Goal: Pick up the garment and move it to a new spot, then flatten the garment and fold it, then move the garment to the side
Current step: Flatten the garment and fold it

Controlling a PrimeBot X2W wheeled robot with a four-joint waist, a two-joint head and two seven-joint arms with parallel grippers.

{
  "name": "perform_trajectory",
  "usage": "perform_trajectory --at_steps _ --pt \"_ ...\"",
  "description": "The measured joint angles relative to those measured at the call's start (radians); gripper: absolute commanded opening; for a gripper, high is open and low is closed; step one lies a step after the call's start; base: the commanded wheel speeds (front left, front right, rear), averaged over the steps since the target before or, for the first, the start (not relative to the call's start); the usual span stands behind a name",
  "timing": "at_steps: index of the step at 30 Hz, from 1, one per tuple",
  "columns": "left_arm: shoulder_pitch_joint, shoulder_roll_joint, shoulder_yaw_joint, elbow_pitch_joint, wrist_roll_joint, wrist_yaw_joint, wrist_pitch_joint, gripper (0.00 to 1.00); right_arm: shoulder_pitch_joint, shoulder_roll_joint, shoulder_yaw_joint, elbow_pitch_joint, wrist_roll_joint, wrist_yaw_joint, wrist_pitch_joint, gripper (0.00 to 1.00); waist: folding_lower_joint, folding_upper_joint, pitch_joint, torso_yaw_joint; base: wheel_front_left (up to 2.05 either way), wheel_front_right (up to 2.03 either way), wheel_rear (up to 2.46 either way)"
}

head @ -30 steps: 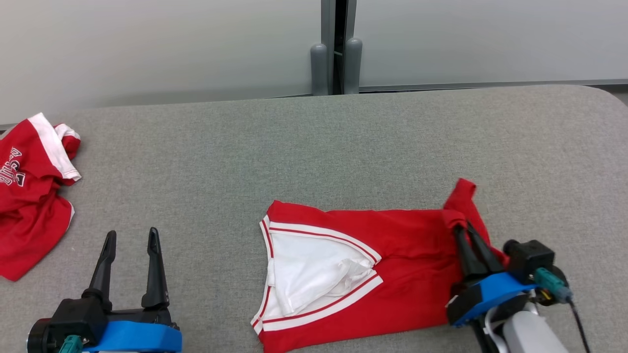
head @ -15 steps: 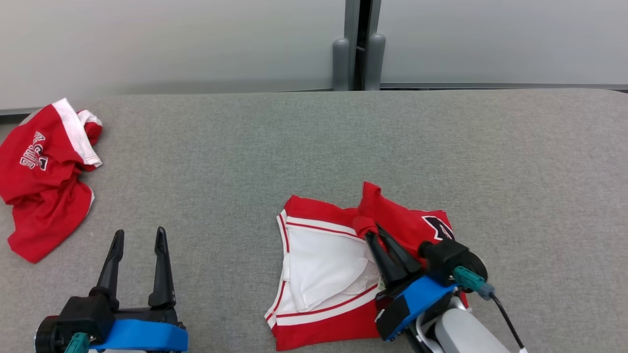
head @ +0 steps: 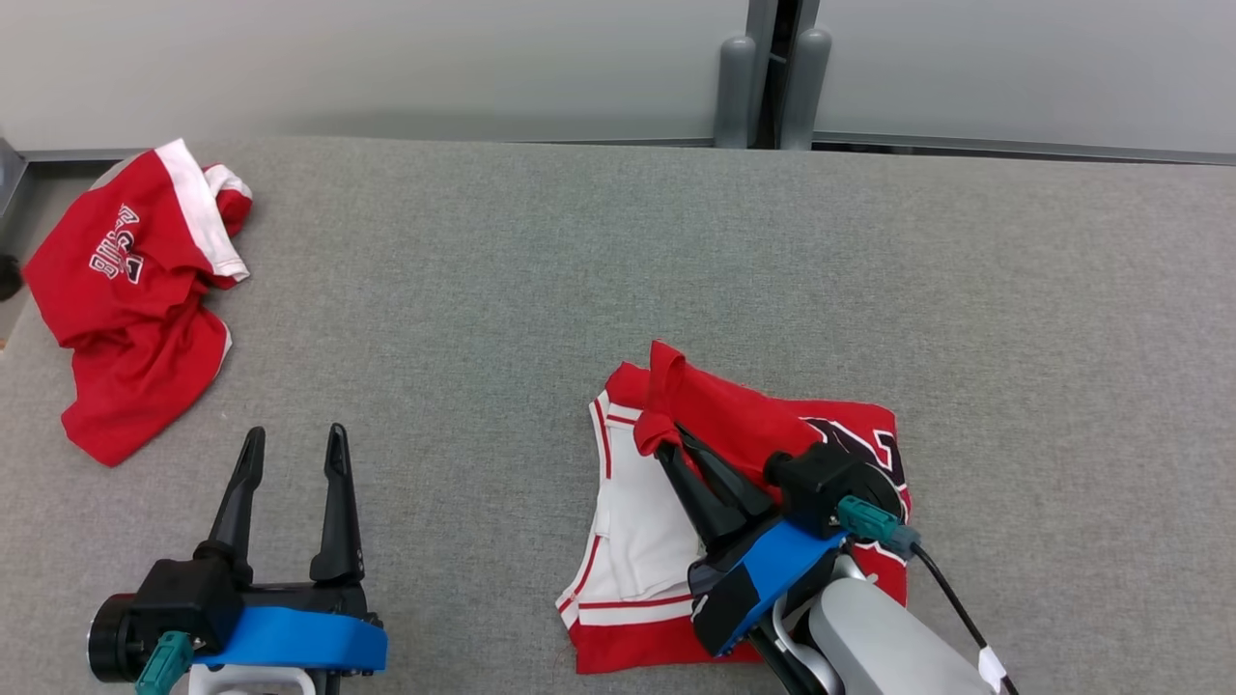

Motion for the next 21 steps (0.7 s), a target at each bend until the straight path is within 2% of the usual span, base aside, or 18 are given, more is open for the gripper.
perform_trajectory --at_steps 2,3,4,5,14,21 --pt "-0.002 0.0 -0.001 0.0 0.0 0.001 0.0 1.0 -0.009 0.0 0.013 0.019 0.008 0.0 -0.002 0.0 0.0 0.0 0.005 0.005 0.0 0.0 0.0" --pt "-0.003 0.0 -0.002 0.0 0.0 0.002 0.0 1.0 -0.012 0.0 0.021 0.03 0.012 0.0 -0.002 0.25 0.0 0.0 0.007 0.006 0.0 0.0 0.0" --pt "-0.003 0.0 -0.003 0.0 0.0 0.005 0.0 1.0 -0.012 0.0 0.026 0.038 0.015 0.0 -0.002 0.68 0.0 0.0 0.008 0.007 0.0 0.0 0.0" --pt "-0.003 0.0 -0.003 0.0 0.0 0.006 0.0 1.0 -0.013 0.0 0.031 0.043 0.023 0.0 -0.004 1.0 0.0 0.0 0.01 0.006 0.0 0.0 0.0" --pt "-0.005 0.0 0.006 0.009 -0.006 0.01 0.0 1.0 -0.032 0.001 0.004 0.051 0.015 0.0 -0.01 1.0 0.0 0.0 -0.006 -0.027 0.0 0.0 0.0" --pt "0.005 0.0 0.012 0.007 -0.007 0.01 0.0 1.0 0.018 -0.013 -0.146 -0.068 -0.091 0.0 -0.012 1.0 0.0 0.0 -0.038 -0.056 0.0 0.0 0.0"
